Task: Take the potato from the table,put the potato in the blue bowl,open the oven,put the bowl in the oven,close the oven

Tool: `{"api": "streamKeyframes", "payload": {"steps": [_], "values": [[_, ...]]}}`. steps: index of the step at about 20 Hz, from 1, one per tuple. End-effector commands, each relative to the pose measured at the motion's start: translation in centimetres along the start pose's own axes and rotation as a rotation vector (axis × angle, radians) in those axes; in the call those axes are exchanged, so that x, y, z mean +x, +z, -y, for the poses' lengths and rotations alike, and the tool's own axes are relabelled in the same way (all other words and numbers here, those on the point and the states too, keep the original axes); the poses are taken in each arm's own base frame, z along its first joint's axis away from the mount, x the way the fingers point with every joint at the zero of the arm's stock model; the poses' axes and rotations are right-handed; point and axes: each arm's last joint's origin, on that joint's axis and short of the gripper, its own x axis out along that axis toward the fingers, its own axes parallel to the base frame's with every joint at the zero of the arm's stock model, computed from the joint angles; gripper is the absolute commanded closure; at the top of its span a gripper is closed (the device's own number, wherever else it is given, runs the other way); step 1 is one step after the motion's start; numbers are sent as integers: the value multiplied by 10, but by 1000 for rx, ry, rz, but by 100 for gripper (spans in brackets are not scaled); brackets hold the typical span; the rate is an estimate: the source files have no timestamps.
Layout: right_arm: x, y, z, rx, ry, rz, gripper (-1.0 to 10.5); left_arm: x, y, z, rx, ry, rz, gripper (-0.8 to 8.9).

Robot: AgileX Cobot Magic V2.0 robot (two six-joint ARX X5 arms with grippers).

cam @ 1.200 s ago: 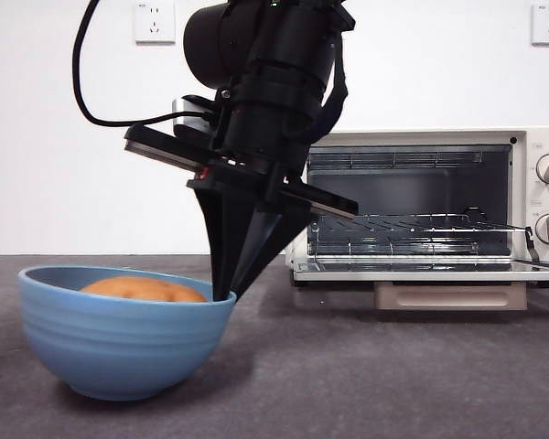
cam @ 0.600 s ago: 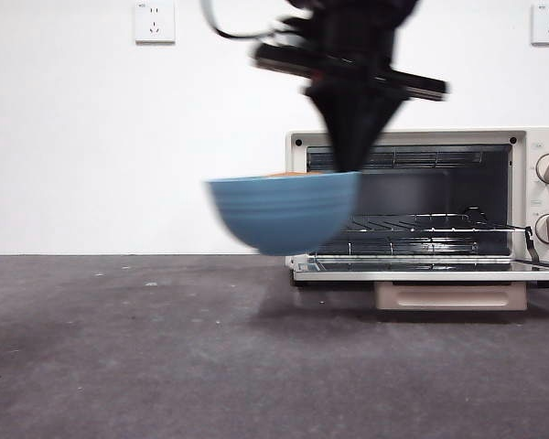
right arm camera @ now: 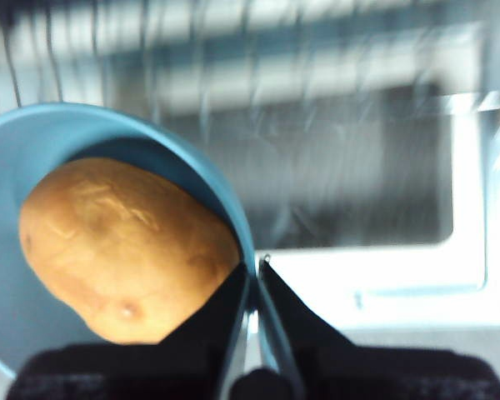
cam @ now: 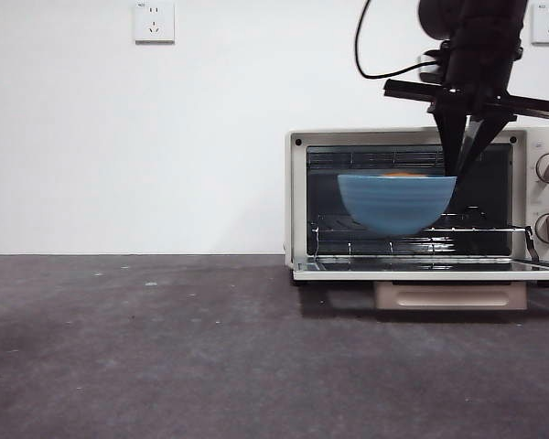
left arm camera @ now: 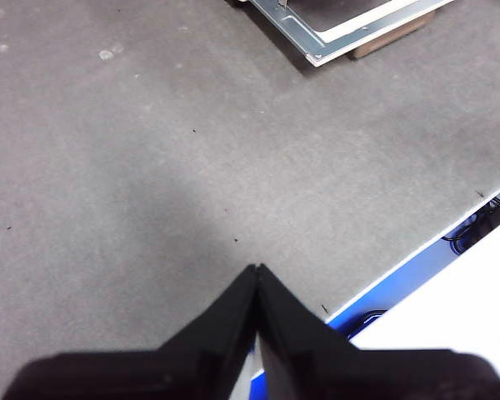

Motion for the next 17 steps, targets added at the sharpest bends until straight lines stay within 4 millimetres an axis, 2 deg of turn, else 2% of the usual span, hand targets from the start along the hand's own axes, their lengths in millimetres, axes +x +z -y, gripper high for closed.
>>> {"api": "streamKeyframes", "payload": {"steps": [1,6,11,17], "values": [[2,6,6,100,42,12,959,1,0,0,-1,4,2,819],[0,18,22,286,54,75,959,1,0,0,-1,4,1,818],[1,24,28,434,26,127,959,1,0,1,-6,1,0,818],[5,26,28,516,10,144,953,1,0,1,-8,-3,-2,819]]}}
